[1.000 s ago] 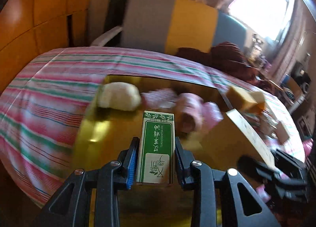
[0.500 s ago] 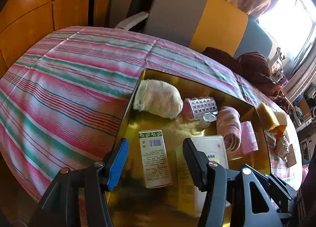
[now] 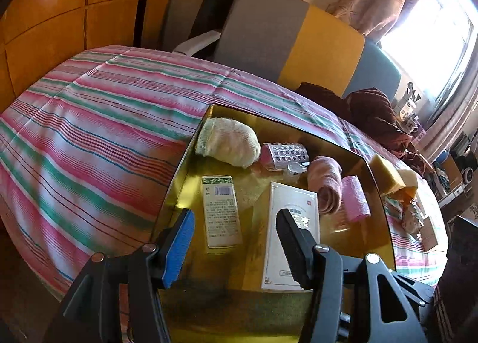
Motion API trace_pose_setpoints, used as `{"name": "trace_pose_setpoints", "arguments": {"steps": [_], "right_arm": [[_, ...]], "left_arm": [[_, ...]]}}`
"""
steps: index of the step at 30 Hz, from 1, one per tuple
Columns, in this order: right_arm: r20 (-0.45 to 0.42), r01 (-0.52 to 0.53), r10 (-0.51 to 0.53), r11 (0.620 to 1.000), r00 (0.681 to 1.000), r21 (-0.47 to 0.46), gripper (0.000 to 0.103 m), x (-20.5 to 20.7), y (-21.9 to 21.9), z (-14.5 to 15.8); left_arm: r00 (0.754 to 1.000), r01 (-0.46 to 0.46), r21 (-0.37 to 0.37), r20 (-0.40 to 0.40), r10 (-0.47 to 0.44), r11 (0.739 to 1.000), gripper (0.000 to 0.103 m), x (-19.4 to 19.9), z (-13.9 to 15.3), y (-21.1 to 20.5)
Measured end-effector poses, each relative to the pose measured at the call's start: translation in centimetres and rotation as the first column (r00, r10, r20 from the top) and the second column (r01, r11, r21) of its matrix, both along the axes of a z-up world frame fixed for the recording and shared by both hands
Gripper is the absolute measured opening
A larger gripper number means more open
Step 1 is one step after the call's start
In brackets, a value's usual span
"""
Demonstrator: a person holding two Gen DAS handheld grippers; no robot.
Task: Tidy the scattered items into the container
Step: 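Open both grippers to drop the boxes into the gold tray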
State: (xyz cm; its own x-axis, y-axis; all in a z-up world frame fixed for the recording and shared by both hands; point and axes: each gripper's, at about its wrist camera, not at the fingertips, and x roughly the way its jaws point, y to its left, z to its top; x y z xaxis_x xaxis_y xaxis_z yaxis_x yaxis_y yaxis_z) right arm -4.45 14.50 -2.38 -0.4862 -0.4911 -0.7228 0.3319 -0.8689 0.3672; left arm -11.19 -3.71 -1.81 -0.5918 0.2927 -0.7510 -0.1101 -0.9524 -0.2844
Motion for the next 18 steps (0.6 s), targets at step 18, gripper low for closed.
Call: {"name": "trace_pose_setpoints", "arguments": {"steps": [18], "right_arm": [[0.046,-0.014,0.007,0.987,0.999,0.158,0.043,-6.0,-3.9,-1.7]], "left_arm": [[0.999,-0.051,0.042,0.019,0.050,0.998,0.058,-0.4,-0.8,-2.3]]}}
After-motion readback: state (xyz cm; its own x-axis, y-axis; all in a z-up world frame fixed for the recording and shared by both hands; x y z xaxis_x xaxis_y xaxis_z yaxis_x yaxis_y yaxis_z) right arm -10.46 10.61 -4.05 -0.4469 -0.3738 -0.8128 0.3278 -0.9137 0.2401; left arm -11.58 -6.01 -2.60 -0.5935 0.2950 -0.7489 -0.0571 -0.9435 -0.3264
